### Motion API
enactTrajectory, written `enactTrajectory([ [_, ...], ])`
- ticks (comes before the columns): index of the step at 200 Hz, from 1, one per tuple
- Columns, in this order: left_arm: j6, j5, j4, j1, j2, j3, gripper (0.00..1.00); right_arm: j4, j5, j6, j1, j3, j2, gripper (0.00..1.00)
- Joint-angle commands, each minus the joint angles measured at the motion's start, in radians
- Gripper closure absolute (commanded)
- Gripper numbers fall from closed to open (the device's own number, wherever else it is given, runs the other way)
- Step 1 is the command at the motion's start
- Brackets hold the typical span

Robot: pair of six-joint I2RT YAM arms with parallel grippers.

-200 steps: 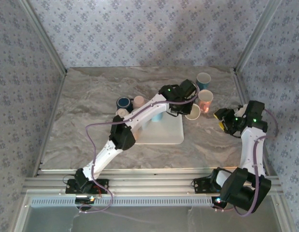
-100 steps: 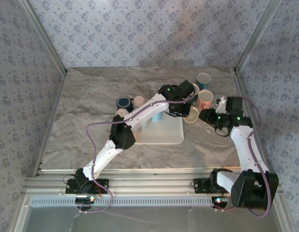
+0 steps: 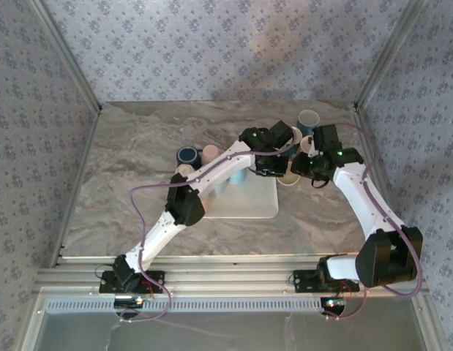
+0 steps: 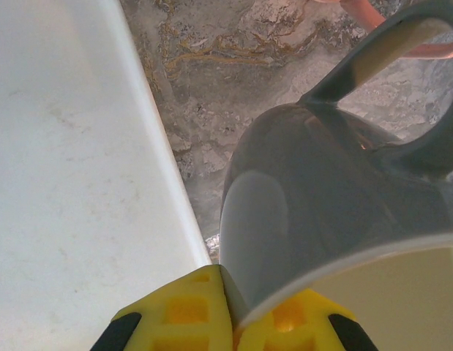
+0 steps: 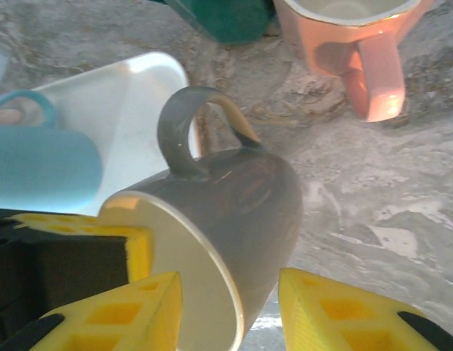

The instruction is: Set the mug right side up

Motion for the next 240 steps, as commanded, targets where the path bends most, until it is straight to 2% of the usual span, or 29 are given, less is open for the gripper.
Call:
enactTrajectory([
  [1, -0.011, 0.034, -0.005, 0.004, -0.036, 0.018, 1.0, -0.105, 0.131, 0.0, 0.032, 0.046, 0.043, 0.59],
  [33, -0.008, 0.038, -0.003, 0.004, -0.049, 0.018, 1.0, -0.098, 0.12, 0.005, 0.056, 0.044, 0.089, 0.62],
  [48, -0.007, 0.038, -0.004, 0.004, -0.057, 0.018, 1.0, -0.097, 0.14, 0.004, 0.067, 0.043, 0.101, 0.68],
  [67, -0.003, 0.046, -0.001, 0.007, -0.059, 0.019, 1.0, -0.098, 0.149, -0.002, 0.075, 0.042, 0.112, 0.82],
  [88, 0.011, 0.069, 0.0, 0.016, -0.06, 0.018, 0.88, -0.117, 0.177, -0.016, 0.091, 0.046, 0.105, 0.94],
  [104, 0.032, 0.086, 0.001, 0.024, -0.064, 0.018, 0.75, -0.144, 0.191, -0.023, 0.097, 0.085, 0.094, 1.0],
  [126, 0.079, 0.104, -0.017, 0.041, -0.089, 0.018, 0.65, -0.167, 0.155, -0.046, 0.089, 0.088, 0.071, 1.0],
  [154, 0.15, 0.011, -0.066, 0.057, -0.206, -0.028, 0.55, -0.162, 0.069, -0.05, 0.049, 0.092, 0.064, 1.0],
  [173, 0.194, -0.032, -0.004, 0.062, -0.356, -0.202, 0.5, -0.139, 0.004, -0.042, 0.014, 0.098, 0.084, 1.0],
  [198, 0.215, -0.047, 0.14, 0.088, -0.575, -0.516, 0.49, -0.129, -0.036, -0.03, -0.013, 0.128, 0.14, 1.0],
  [240, 0.279, -0.04, 0.523, 0.136, -0.939, -1.087, 0.49, -0.129, -0.015, -0.007, -0.017, 0.193, 0.222, 1.0],
])
